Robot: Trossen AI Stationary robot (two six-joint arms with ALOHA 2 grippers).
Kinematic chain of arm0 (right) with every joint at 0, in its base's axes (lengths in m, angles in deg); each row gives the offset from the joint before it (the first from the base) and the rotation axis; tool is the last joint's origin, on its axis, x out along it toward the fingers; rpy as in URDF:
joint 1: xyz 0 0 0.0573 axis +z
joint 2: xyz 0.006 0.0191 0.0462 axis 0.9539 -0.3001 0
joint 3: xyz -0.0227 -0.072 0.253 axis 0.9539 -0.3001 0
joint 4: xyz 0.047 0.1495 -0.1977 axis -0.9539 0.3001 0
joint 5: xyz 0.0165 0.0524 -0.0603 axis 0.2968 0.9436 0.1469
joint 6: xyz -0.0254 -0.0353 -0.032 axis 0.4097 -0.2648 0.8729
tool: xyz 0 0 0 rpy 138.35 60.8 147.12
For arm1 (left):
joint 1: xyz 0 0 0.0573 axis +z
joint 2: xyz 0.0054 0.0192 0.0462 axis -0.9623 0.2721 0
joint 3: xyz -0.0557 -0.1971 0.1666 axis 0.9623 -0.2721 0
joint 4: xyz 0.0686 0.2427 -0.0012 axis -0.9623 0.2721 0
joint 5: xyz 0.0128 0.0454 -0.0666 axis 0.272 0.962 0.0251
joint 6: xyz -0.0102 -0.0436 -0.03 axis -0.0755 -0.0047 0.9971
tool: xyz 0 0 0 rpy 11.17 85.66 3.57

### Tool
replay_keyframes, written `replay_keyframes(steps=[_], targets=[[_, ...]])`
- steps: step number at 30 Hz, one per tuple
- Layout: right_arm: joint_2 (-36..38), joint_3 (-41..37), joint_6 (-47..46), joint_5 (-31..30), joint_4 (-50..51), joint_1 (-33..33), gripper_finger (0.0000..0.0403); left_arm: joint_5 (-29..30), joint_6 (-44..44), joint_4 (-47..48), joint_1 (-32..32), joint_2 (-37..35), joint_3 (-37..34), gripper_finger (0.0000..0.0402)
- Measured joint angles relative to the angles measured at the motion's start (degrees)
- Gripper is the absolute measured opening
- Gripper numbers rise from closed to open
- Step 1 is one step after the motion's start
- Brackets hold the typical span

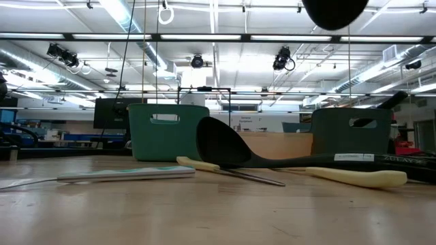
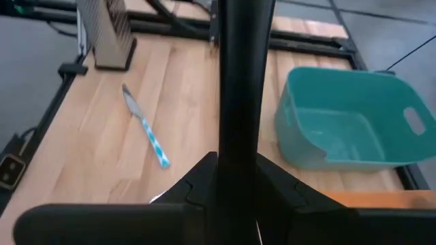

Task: Pick & Place Kitchen Items
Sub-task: Put the right black serving spoon into the light green bin

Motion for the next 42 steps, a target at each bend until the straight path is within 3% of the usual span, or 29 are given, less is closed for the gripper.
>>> replay_keyframes(steps=[10,22,42], targets=[[0.29,3.40,0.03,-0.76,-3.07,-1.31,0.0076,-1.32,0.00,0.00,0.00,0.00,0.00,0.0181],[4.78,3.48,0.18,-6.73,-12.62,-2.50,0.0076,-1.34,-0.29,0.00,-0.02,0.00,0.00,0.0181],[6.85,3.48,-0.64,-5.10,-19.12,-7.13,0.0076,-1.34,-0.90,0.00,-0.02,0.00,0.00,0.0181]])
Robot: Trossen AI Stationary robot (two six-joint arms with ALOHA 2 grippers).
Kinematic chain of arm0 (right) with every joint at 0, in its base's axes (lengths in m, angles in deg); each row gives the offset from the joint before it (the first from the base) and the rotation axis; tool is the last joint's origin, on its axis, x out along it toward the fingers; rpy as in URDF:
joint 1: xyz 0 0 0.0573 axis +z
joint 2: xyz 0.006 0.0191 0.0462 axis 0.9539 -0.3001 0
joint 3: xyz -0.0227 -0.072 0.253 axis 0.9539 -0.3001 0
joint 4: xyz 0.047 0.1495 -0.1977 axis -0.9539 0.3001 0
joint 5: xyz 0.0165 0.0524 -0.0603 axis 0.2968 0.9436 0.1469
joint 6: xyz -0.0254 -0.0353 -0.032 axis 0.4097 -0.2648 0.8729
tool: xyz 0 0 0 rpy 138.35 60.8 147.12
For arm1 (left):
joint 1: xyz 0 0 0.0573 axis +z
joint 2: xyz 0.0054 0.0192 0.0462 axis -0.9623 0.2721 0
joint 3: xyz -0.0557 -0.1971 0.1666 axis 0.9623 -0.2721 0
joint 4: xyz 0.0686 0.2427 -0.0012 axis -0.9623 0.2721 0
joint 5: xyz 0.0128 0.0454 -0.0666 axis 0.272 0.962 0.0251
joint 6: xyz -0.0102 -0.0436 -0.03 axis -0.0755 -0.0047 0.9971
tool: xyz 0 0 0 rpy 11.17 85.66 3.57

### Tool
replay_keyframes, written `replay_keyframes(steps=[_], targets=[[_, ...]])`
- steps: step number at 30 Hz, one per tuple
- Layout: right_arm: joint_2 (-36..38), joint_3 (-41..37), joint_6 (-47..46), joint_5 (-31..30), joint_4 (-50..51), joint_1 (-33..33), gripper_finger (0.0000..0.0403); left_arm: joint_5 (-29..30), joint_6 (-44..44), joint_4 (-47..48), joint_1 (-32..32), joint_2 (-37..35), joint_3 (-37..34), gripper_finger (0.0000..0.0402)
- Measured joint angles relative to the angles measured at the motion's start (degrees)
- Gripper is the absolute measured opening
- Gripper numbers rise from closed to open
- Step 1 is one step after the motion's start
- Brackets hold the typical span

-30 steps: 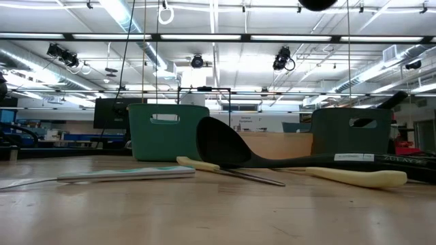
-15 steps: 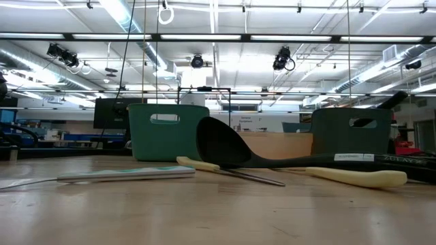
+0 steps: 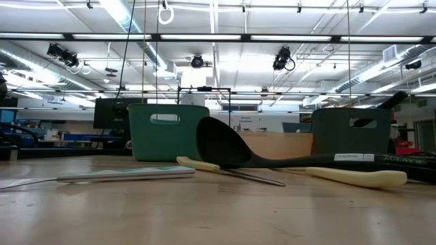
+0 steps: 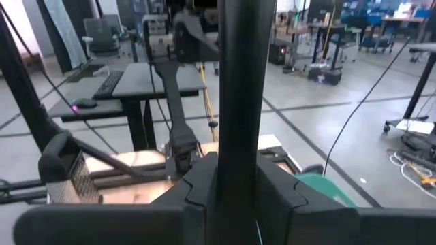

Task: Pick & Place Kitchen Items
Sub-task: Put the right black serving spoon into the light green bin

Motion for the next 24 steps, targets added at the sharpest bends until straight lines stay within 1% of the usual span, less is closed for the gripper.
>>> replay_keyframes(steps=[6,8,12,16,21,24], targets=[[-0.01,0.00,2.29,1.39,-6.12,-1.91,0.0076,0.00,0.02,-0.01,0.00,0.00,0.00,0.0181],[-0.01,0.00,2.46,2.78,-7.20,-2.74,0.0076,0.00,0.03,-0.02,0.00,0.00,0.00,0.0181],[-0.21,0.00,2.45,6.03,-9.23,-4.36,0.0076,0.00,0.03,-0.02,0.02,0.00,0.00,0.0181],[-0.49,0.00,2.25,11.34,-11.14,-5.91,0.0076,0.00,0.04,-0.02,0.00,0.00,0.00,0.0181],[-0.82,0.00,2.14,14.46,-11.78,-7.71,0.0076,0.00,0.04,-0.02,0.00,0.00,0.00,0.0181],[-0.92,0.00,2.02,17.56,-11.77,-8.94,0.0076,0.00,0.04,-0.03,0.00,0.00,0.00,0.0181]])
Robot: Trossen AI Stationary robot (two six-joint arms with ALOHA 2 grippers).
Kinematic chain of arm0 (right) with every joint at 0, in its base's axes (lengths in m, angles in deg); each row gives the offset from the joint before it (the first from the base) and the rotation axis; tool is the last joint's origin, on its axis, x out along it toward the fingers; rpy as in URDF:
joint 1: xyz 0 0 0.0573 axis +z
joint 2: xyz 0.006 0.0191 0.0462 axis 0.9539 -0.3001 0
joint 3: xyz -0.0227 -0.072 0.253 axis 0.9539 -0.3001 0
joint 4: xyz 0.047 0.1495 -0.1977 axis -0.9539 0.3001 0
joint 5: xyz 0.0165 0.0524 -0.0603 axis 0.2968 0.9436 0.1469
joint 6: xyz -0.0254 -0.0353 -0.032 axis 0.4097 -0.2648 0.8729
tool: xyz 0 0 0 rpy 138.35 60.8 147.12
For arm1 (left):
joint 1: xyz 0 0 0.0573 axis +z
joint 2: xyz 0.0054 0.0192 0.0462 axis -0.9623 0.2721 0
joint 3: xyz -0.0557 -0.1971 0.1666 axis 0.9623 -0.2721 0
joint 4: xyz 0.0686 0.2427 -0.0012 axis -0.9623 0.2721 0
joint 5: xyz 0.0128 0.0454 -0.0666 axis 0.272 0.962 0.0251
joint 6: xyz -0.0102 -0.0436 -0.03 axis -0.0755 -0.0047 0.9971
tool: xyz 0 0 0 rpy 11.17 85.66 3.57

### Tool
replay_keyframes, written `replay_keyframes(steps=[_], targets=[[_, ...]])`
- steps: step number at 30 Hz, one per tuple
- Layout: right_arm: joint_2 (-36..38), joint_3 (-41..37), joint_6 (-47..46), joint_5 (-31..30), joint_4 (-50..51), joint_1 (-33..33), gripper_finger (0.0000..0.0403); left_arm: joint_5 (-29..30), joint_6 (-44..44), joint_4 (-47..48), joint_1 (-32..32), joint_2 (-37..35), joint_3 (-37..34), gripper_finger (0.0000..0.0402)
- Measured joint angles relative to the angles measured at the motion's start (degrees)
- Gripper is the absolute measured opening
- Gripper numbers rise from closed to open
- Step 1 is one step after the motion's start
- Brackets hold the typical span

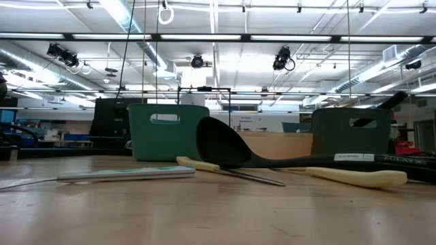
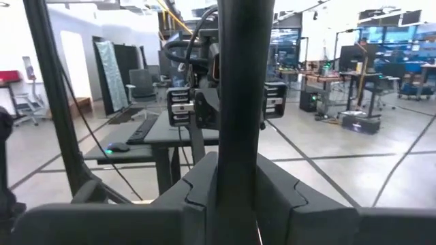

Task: Pick & Place Kitchen Items
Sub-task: Put the right black serving spoon into the light green bin

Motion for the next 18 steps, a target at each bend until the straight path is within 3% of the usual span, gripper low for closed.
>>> replay_keyframes(steps=[12,18], targets=[[-0.26,0.00,-0.20,4.24,0.10,-3.43,0.0076,0.00,0.00,-0.16,0.01,0.00,0.00,0.0181],[-0.26,0.00,0.22,4.50,0.14,-3.90,0.0076,-2.13,1.52,-4.71,0.01,0.00,0.00,0.0181]])
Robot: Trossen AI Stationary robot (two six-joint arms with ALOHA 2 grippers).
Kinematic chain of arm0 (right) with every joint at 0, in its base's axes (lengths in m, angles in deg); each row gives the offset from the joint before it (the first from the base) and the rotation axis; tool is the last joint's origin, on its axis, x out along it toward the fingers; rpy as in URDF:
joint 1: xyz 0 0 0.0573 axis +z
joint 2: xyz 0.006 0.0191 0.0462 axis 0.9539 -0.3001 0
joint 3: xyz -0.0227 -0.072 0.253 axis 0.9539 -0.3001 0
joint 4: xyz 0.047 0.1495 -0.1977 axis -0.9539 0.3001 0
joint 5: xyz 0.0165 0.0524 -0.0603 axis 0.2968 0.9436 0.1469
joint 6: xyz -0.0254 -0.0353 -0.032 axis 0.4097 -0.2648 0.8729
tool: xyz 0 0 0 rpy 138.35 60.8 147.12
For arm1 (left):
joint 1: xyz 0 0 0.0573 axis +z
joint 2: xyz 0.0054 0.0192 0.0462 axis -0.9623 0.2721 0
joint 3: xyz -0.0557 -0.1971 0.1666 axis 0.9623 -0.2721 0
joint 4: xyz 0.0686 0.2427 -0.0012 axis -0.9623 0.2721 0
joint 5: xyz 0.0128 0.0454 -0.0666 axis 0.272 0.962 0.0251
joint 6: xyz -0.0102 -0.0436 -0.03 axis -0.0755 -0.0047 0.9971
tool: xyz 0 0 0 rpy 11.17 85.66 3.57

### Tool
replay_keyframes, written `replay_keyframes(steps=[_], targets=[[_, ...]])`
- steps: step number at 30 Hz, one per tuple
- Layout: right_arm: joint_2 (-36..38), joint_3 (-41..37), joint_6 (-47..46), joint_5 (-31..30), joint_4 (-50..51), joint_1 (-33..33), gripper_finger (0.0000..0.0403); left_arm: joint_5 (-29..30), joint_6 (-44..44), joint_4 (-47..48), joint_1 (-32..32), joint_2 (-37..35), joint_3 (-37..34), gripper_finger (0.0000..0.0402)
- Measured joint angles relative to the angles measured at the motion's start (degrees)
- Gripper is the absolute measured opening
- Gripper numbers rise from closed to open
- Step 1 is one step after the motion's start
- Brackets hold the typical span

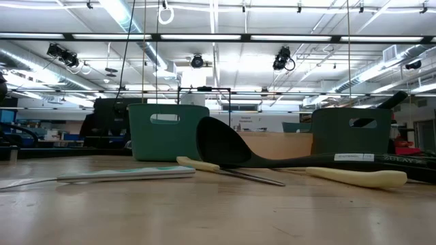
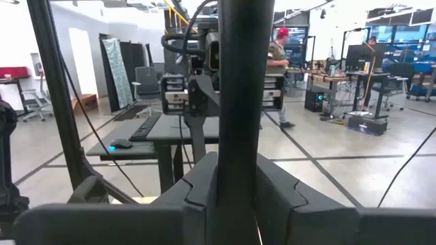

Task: Pick & Place Kitchen Items
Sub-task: Put the right black serving spoon into the light green bin

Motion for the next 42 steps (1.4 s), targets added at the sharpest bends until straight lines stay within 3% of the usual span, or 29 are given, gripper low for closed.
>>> replay_keyframes(steps=[11,26,42], targets=[[-0.30,-0.02,0.00,-0.04,1.68,0.00,0.0076,-0.45,1.52,-4.09,-0.02,0.00,0.00,0.0188],[-7.82,-0.07,-0.02,1.51,-0.04,0.00,0.0076,0.84,3.05,-7.24,-0.01,0.02,0.00,0.0282],[-14.48,-0.07,0.00,4.36,0.22,0.02,0.0076,0.85,2.55,-7.24,-0.02,0.02,0.00,0.0284]])
